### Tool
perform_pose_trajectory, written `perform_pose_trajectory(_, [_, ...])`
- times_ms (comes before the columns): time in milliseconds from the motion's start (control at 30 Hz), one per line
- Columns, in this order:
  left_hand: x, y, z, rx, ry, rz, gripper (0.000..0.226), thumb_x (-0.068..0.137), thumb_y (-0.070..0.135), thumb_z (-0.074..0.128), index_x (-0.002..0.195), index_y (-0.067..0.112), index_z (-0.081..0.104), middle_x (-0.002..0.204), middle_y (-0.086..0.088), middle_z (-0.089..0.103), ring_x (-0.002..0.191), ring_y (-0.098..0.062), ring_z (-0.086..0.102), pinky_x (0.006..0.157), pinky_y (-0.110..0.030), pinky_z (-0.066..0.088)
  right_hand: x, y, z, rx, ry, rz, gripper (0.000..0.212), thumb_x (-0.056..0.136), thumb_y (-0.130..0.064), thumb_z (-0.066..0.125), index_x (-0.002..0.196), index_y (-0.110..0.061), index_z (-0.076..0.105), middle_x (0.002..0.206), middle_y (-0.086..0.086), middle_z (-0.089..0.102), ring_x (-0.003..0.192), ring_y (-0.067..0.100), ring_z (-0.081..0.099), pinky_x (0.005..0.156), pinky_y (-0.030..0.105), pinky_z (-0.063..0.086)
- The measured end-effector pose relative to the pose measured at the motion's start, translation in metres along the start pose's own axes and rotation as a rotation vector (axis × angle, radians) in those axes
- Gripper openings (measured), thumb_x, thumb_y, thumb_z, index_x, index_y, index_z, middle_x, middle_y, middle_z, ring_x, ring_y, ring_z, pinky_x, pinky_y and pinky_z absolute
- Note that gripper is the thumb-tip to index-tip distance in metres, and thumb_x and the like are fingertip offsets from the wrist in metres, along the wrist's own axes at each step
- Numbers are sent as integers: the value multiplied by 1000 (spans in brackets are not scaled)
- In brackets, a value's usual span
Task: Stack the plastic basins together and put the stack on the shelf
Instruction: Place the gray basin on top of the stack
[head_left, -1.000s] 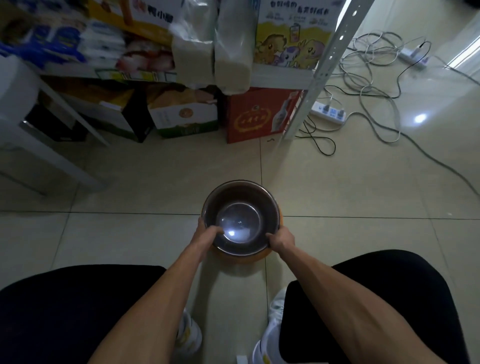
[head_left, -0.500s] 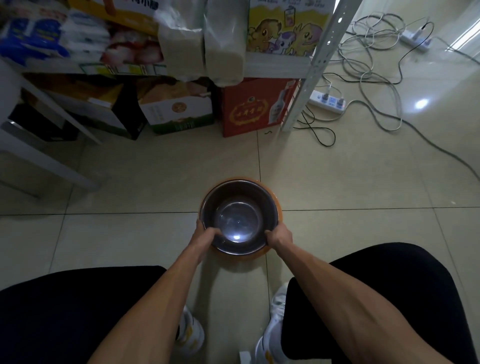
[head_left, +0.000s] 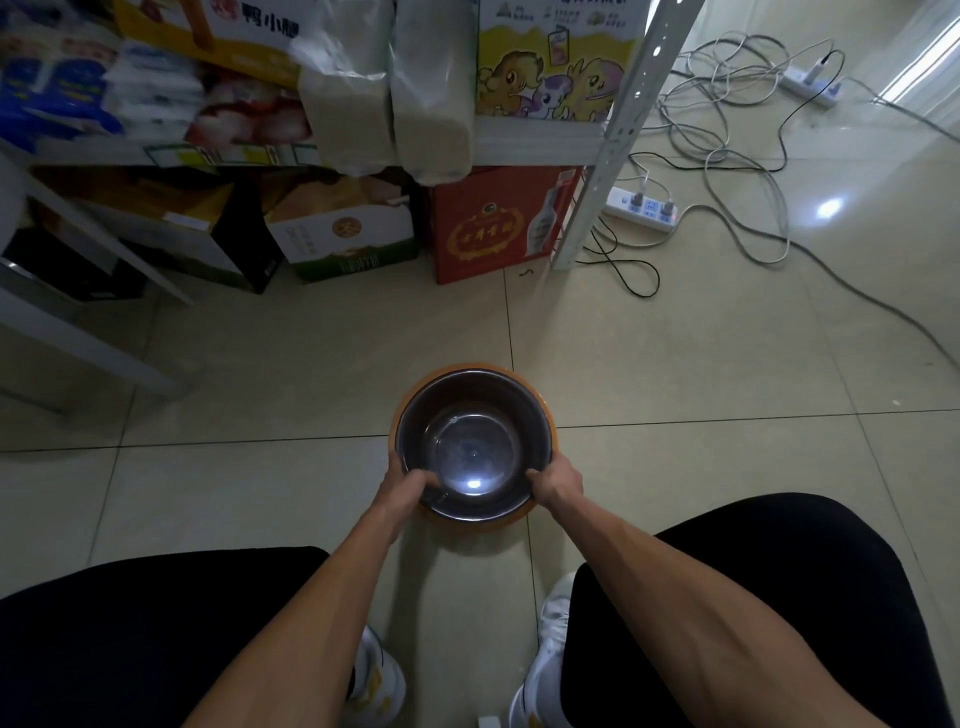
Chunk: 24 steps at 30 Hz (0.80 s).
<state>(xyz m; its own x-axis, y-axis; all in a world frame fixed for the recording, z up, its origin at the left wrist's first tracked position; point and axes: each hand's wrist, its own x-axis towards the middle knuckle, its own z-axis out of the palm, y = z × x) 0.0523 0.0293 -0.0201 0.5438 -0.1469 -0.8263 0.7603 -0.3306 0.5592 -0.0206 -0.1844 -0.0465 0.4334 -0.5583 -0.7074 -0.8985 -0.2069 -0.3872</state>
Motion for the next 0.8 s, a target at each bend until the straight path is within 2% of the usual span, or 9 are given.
perform_pose_trajectory(100, [2,0,0,11,24,14,97,69,5,64,154,33,28,135,-5,58,116,-27,56,74,-34,46,1,0,1,24,-8,-23,50,97,-19,64,146,-19,51,130,15,67,119,35,63,99,37,50])
perform_pose_trajectory(300, [3,6,-1,79,81,52,82,69,-6,54,145,26,44,119,-10,64,90,-19,57,61,-28,44,3,1,1,59,-15,-51,54,99,-17,63,151,-20,48,133,14,66,123,33,62,98,33,49])
perform_pose_trajectory(367, [6,6,0,128,76,34,71,71,-3,54,136,23,51,116,-11,64,91,-20,57,64,-30,46,5,3,4,63,-27,-33,53,99,-17,62,150,-21,47,132,14,65,122,33,62,100,37,51])
perform_pose_trajectory(467, [7,8,4,210,37,-25,40,73,0,54,111,12,60,113,-16,62,93,-23,56,74,-37,49,9,6,10,47,-58,34,53,101,-15,56,151,-19,38,133,16,60,121,35,62,100,45,55])
perform_pose_trajectory(533, [5,12,9,225,36,-37,23,76,1,54,98,10,56,110,-14,58,93,-24,54,83,-42,48,10,7,11,3,-75,90,56,101,-13,52,153,-15,31,124,16,58,113,35,64,91,43,59])
perform_pose_trajectory(600, [6,13,12,232,25,-33,32,81,1,53,109,16,51,116,-11,52,105,-26,52,91,-43,46,12,9,13,-30,-99,86,57,100,-12,51,153,-14,28,114,14,55,100,31,62,78,36,55])
perform_pose_trajectory(700, [9,11,14,234,59,-35,57,86,2,53,142,11,48,134,-14,51,121,-29,52,94,-39,46,19,15,20,-74,-104,43,64,95,-22,58,152,-20,30,123,16,63,103,32,64,85,41,57])
perform_pose_trajectory(733, [9,10,14,231,74,-43,50,87,1,53,136,11,53,131,-13,53,116,-28,55,89,-37,46,23,17,23,-79,-105,30,63,94,-25,60,151,-22,33,123,16,65,106,34,66,87,43,58])
perform_pose_trajectory(800, [12,8,13,234,97,-41,20,87,1,53,102,13,60,110,-11,59,89,-20,58,71,-32,44,28,21,28,-78,-122,14,57,92,-29,62,146,-26,41,121,13,67,106,33,68,85,41,58])
